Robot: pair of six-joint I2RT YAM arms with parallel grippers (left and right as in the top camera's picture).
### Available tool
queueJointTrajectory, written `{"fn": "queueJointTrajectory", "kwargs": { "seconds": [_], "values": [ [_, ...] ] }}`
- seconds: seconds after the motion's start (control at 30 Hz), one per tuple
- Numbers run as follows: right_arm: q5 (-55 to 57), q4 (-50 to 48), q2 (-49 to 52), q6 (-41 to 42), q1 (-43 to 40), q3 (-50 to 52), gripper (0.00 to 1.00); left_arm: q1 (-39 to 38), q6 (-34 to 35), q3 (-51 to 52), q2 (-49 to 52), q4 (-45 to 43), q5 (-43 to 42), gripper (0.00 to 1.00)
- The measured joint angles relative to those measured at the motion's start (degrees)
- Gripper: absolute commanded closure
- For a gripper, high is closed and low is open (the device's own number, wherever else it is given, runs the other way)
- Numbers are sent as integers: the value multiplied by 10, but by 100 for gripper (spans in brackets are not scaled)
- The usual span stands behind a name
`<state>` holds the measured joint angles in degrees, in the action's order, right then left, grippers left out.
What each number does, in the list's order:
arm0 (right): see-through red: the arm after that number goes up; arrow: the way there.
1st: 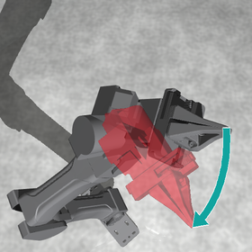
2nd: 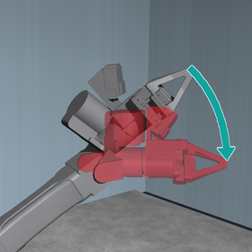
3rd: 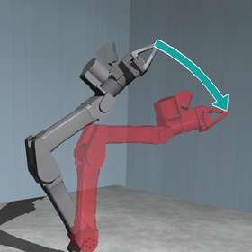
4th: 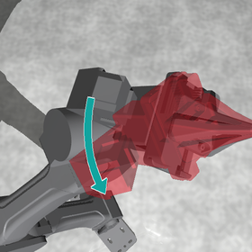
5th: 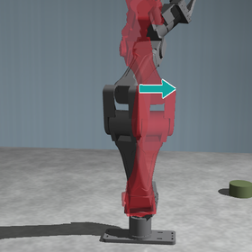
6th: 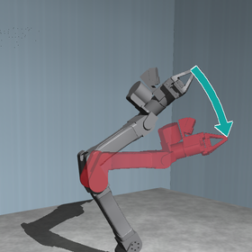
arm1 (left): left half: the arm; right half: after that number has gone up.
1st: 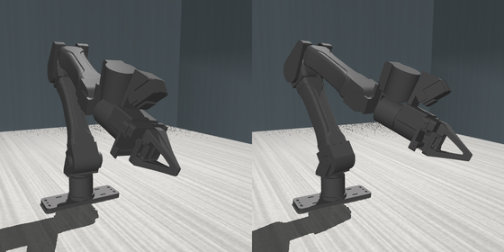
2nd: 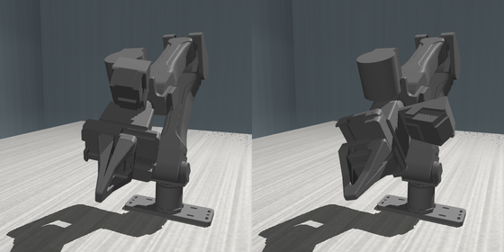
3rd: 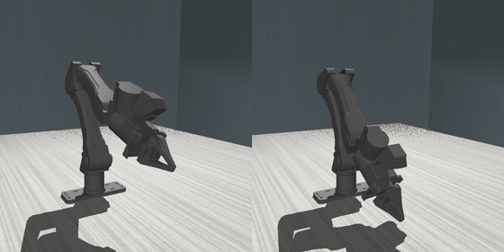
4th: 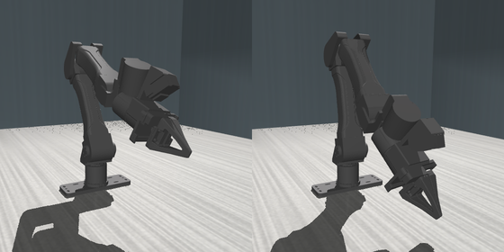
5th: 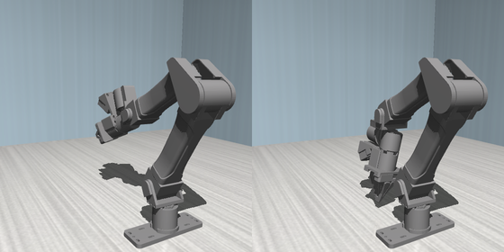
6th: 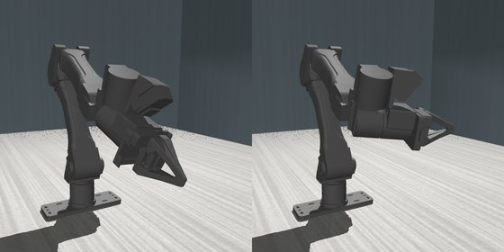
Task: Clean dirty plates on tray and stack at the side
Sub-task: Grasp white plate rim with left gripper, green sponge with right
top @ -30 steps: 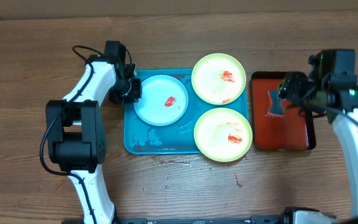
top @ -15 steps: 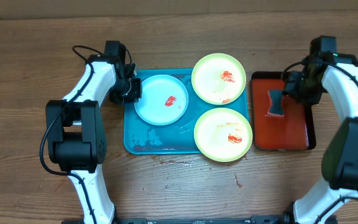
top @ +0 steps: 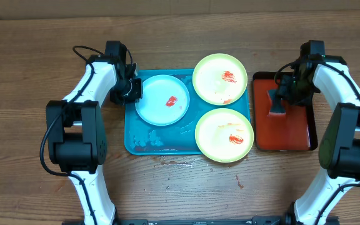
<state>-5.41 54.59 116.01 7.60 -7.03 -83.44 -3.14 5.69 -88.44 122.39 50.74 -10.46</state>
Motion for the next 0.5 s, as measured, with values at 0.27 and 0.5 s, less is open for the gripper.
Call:
{"fn": "queueJointTrajectory", "kwargs": {
  "seconds": [0.27,0.5],
  "values": [
    [-4,9,0,-31,3,0,55,0,0,0,0,-6,0,96],
    [-8,50,0,-57,3,-16,54,0,0,0,0,-9,0,96]
  ]
}}
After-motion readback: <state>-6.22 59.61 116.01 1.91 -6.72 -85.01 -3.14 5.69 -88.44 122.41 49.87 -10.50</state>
